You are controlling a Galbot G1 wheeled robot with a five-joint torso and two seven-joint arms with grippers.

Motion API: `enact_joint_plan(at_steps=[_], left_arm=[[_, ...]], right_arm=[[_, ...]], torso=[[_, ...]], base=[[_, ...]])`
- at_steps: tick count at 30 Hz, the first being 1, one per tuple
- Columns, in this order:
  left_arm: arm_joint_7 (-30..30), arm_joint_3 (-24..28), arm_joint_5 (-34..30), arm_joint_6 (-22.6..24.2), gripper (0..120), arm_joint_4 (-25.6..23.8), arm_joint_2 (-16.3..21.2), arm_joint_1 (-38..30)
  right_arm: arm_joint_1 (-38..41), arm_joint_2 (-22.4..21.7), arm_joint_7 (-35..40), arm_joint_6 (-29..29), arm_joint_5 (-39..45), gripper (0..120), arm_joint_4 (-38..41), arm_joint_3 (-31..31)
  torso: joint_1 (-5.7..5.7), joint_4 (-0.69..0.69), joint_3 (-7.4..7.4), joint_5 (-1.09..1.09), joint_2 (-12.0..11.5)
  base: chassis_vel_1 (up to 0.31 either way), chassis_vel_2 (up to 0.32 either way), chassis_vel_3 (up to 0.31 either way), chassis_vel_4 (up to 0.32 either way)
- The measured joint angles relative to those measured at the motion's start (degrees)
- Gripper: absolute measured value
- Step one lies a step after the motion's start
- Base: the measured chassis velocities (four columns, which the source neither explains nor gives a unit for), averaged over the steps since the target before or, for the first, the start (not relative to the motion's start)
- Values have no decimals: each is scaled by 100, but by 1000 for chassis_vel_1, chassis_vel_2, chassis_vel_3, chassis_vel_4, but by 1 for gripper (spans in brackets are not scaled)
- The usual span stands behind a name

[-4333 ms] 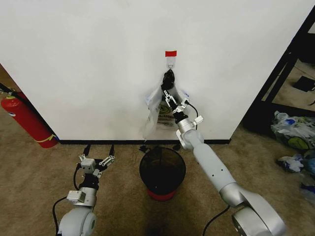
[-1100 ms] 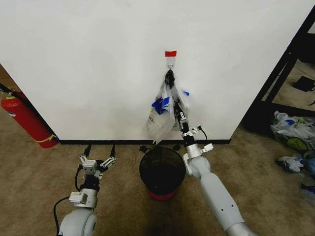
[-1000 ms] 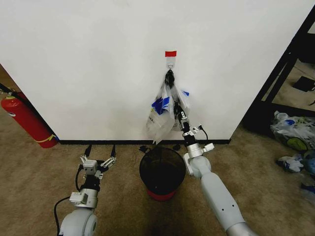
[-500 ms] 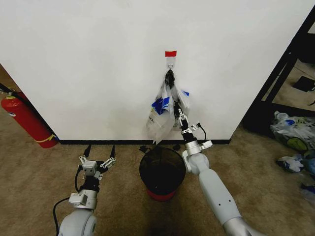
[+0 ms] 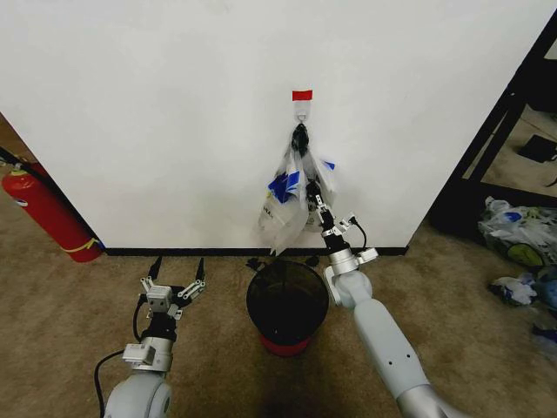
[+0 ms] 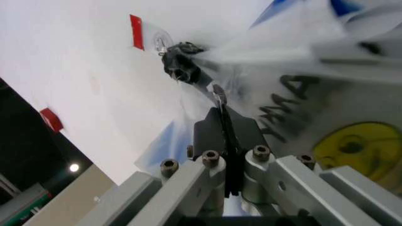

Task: Pick up the garbage bag from the wall and place it over the trash bin.

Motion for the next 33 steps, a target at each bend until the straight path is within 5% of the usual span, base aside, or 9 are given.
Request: enact_joint_plan(at_steps=[33], left_arm=[[-54,-23,27,1,100,-507,-121,270]], right_arm=[[-2423,-847,-2120,110,-1488,0,482,1185]], torso=[[-1,-1,0,0,1]], base=[[0,0,0,0]])
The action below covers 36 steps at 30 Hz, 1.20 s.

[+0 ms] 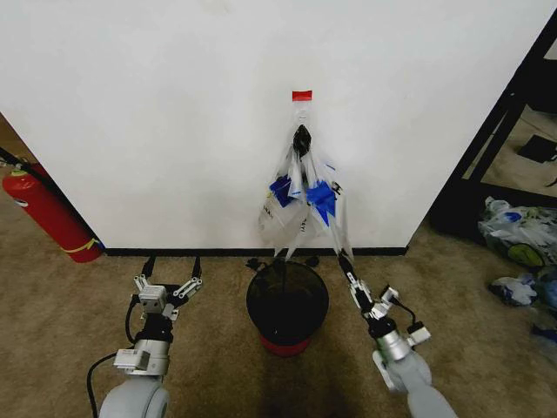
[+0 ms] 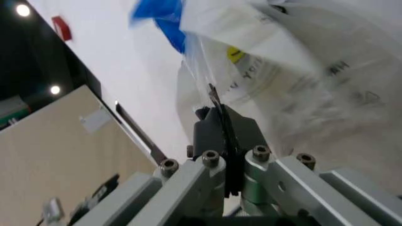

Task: Pick up the garbage bag from the wall and place it over the trash bin.

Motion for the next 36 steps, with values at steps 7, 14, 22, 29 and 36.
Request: enact_joint_plan(at_steps=[7,14,22,29,36], left_arm=[[12,50,40,1,100,-5,-29,-30],[16,57,35,0,100,3,6,-57],[34,158,-25,2,100,109,66,-227],[971,485,-1278,226,100,82,339,-965],[1436,1153,-1740,700,100,19,625,-1690]], right_arm=[[-157,-56,-488,-254,-166,0,-207,301],[-163,14,-890,-441,-415,0,-539,494],[153,65,-694,-203,-447,0,-746,459],[567,119,-94,536,95,0,-74,-61],[568,146,-176,669,-264,0,286,-411]], torso=[[0,0,0,0,0],[0,0,0,0,0],[1,1,1,-1,0],[1,1,1,-1,0],[1,1,1,1,0]], base=[[0,0,0,0],[0,0,0,0],[0,0,0,0],[0,0,0,0],[0,0,0,0]])
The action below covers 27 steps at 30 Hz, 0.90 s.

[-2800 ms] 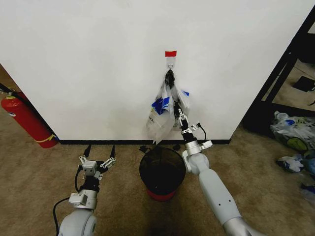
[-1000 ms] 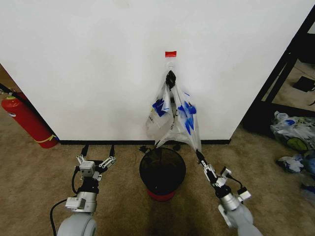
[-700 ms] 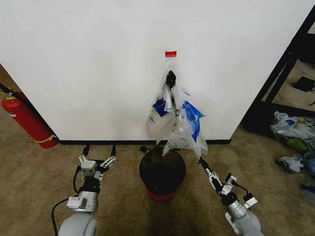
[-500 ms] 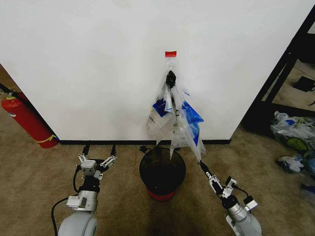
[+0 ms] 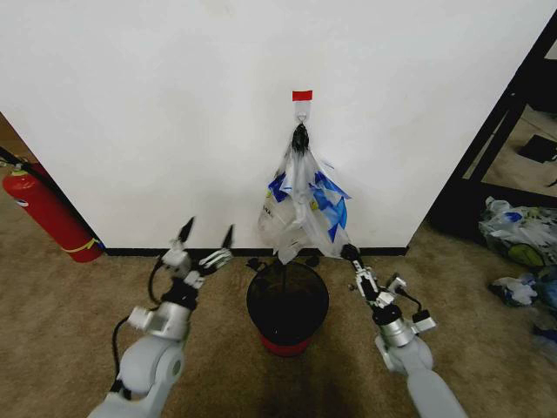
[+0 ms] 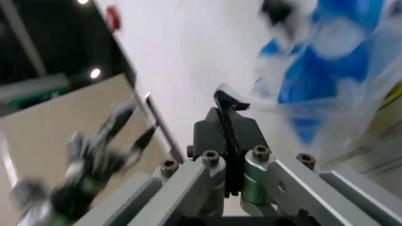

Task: Pick up the garbage bag from the wall and place it over the trash bin.

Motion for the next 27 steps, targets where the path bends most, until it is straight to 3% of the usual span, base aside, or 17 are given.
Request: enact_joint_plan(at_steps=[2,3,5,10,16,18,24,27], left_arm=[[-398,696,-115,465,100,-9,173,-451],[-398,696,-115,465,100,-9,173,-451],[-774,1328,-458,876,100,-70,257,-780],[-1318,2345,-1136,1581,100,-29,166,-1605],[-1798,2937,-1265,1958,100,357,73,-2389],[-2202,3150,-1476,2116,100,474,62,-2713],[-3093,3444,-1641,2348,97,736,-123,-3083],[-3217,3489,-1572,2399,96,803,-172,-3095]], right_arm=[[-40,25,-172,41,-357,0,-42,-52],[-40,25,-172,41,-357,0,-42,-52],[-41,47,-271,101,-601,0,-193,-3],[-54,34,-304,147,-746,0,-302,55],[-41,65,-286,180,-833,0,-340,77],[-40,107,-286,219,-919,0,-378,77],[-33,189,-278,265,-973,0,-392,57],[-34,193,-262,276,-976,0,-366,53]], torso=[[0,-1,0,-1,0],[0,-1,0,-1,0],[0,-2,0,0,0],[0,-3,0,0,0],[0,-2,0,-1,0],[0,-1,0,0,0],[0,-1,0,-1,0],[0,-1,0,-1,0]], base=[[0,0,0,0],[0,0,0,0],[0,0,0,0],[0,0,0,0],[0,0,0,0],[0,0,0,0],[0,0,0,0],[0,0,0,0]])
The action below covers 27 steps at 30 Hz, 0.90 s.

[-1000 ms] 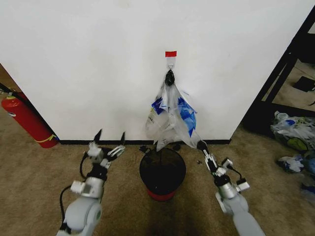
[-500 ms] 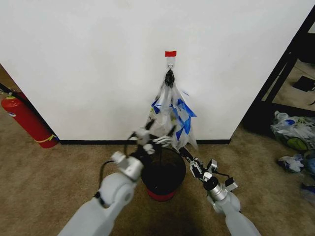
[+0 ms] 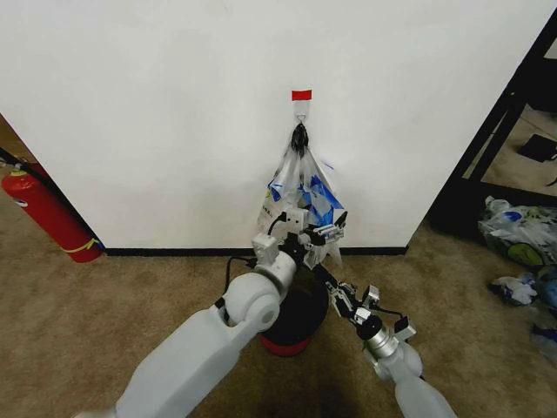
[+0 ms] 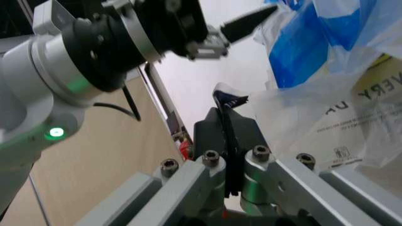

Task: Pick up the garbage bag from the wall and place it over the trash bin.

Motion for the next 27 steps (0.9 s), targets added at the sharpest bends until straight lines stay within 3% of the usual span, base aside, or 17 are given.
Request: enact_joint_plan(at_steps=[6,10,20,27], left_arm=[[126,332,939,94,95,159,120,38],[3,524,1184,137,94,377,151,-154],[-212,413,879,369,92,500,179,-559],[-182,375,542,311,69,646,138,-617]], right_arm=[[-27,-10,54,45,-7,0,96,-1],[-69,1,54,72,-38,0,115,-1],[-116,49,35,107,-112,0,161,7],[-113,42,36,137,-132,0,143,44]], torso=[[-1,2,0,0,0],[-1,-1,0,0,0],[-1,0,-1,-1,0],[0,0,-1,0,0]], base=[[0,0,0,0],[0,0,0,0],[0,0,0,0],[0,0,0,0]])
